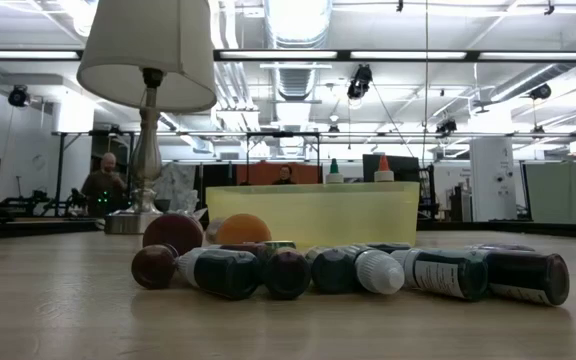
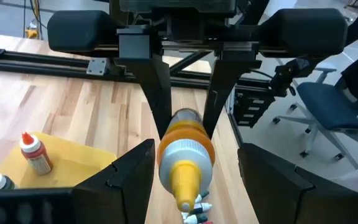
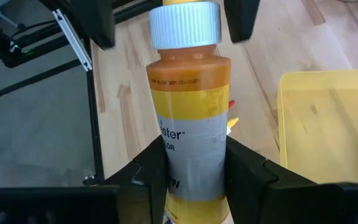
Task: Pick & Place food coloring
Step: Put the large yellow food coloring bottle into the yellow bin
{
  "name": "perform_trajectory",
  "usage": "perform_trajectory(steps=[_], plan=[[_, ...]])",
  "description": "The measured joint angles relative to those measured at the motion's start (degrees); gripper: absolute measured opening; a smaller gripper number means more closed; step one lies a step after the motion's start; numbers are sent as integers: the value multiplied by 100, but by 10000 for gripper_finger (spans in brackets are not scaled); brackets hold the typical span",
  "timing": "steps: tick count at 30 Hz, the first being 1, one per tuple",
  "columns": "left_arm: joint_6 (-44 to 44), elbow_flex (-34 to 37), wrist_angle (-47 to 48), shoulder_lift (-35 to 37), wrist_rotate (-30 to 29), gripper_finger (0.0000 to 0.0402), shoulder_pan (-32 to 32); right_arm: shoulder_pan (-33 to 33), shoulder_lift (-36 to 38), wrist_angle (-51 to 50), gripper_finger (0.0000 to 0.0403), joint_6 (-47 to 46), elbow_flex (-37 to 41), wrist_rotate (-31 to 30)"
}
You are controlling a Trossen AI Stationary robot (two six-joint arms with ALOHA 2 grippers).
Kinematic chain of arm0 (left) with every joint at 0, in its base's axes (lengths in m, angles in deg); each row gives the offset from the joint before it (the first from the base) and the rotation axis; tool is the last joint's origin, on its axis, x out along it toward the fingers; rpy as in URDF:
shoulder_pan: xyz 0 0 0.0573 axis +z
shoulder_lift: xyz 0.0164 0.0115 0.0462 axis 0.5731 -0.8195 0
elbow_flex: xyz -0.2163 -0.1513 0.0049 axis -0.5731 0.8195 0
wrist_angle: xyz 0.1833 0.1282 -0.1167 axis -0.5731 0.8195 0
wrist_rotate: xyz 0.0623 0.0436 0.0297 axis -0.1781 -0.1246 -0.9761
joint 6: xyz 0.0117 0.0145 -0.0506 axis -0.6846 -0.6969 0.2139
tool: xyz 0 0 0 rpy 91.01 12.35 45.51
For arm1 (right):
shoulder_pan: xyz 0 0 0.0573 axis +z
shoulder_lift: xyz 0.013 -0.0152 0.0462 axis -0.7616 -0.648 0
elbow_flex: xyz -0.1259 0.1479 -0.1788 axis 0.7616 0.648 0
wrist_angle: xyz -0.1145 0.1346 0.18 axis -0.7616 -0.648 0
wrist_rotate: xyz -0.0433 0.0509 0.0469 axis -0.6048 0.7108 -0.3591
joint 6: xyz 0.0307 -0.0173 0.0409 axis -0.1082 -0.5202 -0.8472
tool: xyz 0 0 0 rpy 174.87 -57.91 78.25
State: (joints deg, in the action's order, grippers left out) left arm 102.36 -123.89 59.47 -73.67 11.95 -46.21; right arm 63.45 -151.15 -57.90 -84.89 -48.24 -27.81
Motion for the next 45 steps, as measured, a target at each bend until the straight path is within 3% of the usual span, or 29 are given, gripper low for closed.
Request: perform_trajectory(steps=[45], plan=[[354,-33,108,-33,103,176,111,0,-2,2,116,150,2,20]])
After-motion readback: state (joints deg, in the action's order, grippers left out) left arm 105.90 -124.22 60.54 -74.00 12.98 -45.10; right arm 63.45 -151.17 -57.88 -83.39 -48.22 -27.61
